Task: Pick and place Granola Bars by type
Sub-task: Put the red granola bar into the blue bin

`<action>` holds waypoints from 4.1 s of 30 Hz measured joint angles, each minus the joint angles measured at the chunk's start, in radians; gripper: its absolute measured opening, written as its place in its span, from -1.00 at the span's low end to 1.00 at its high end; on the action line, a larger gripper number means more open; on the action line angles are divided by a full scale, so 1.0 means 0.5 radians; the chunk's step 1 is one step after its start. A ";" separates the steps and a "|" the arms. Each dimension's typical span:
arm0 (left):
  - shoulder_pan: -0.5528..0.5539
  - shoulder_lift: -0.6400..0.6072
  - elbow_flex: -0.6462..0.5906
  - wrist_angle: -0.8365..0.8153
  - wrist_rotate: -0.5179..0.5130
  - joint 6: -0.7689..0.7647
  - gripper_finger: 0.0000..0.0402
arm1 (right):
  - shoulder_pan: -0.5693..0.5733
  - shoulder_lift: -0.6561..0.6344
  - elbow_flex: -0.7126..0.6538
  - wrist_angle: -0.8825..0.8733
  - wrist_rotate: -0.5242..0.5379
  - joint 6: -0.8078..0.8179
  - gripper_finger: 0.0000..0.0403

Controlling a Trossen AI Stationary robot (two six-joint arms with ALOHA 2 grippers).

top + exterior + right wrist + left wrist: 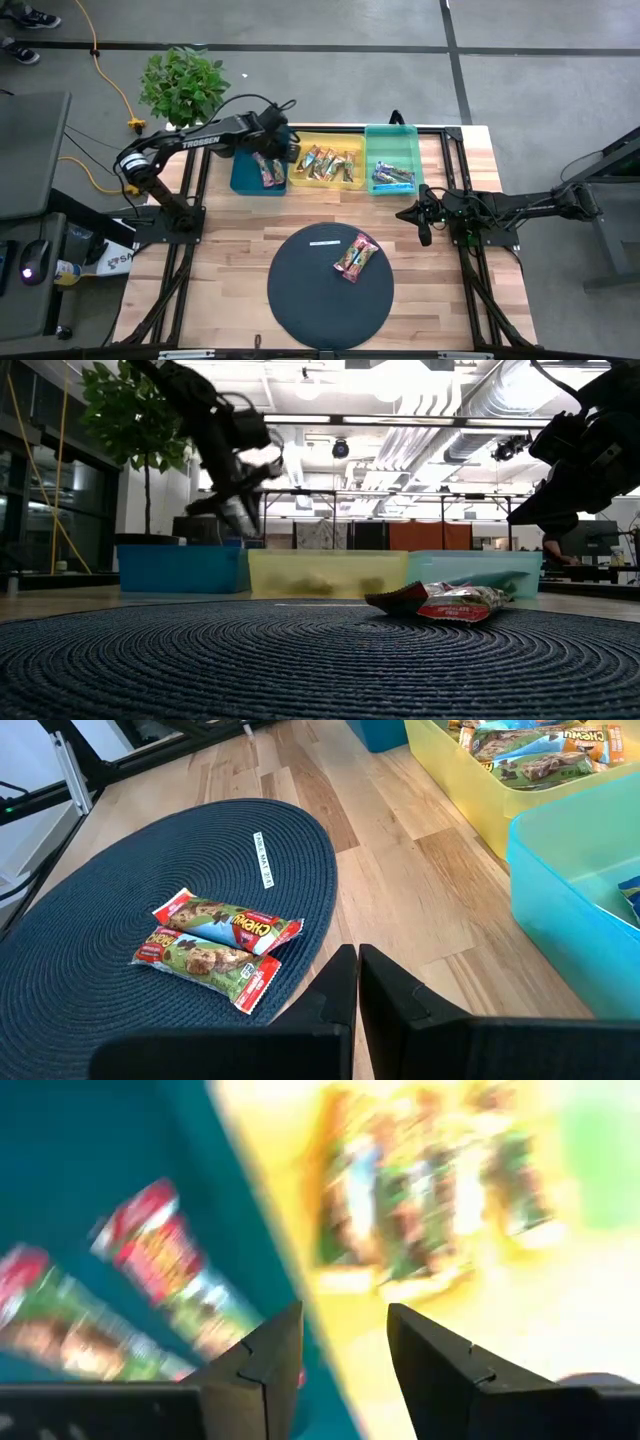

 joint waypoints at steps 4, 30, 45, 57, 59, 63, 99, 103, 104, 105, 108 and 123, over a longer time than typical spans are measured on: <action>-0.070 -0.021 0.128 0.062 0.040 0.119 -0.27 | 0.000 0.000 0.000 0.000 0.001 0.000 -1.00; -0.684 -0.650 0.219 0.817 0.284 0.716 -0.27 | 0.000 0.000 0.000 0.000 0.000 0.000 -1.00; -1.000 -0.740 0.219 0.945 0.255 0.763 -0.27 | 0.000 0.000 0.000 0.000 0.001 0.000 -1.00; -1.044 -0.740 0.219 1.006 0.295 0.704 -0.27 | 0.000 0.000 0.000 0.000 0.001 0.000 -1.00; -1.068 -0.740 0.219 1.029 0.298 0.700 -0.28 | 0.000 0.000 0.000 0.000 0.001 0.000 -1.00; -1.085 -0.765 0.217 1.033 0.297 0.707 -0.32 | 0.001 0.000 0.000 0.000 0.001 0.000 -1.00; -1.941 -0.449 0.313 1.271 -1.249 -0.229 -0.37 | 0.000 0.000 0.000 0.000 0.001 0.000 -1.00; -1.940 -0.207 0.575 1.109 -1.284 -0.286 -0.37 | 0.000 0.000 0.000 0.000 0.001 0.000 -1.00; -1.937 -0.137 0.671 1.016 -1.285 -0.292 -0.37 | 0.000 0.000 0.000 0.000 0.000 0.000 -1.00; -1.920 -0.065 0.780 0.919 -1.277 -0.305 -0.37 | 0.000 0.001 0.000 0.000 0.001 0.000 -1.00; -1.893 0.147 1.152 0.525 -1.176 -0.355 -0.37 | 0.000 0.000 0.000 0.000 0.001 0.000 -1.00; -1.679 0.996 2.376 -0.704 -0.636 -0.420 -0.37 | 0.000 0.000 0.000 0.003 0.001 0.000 -1.00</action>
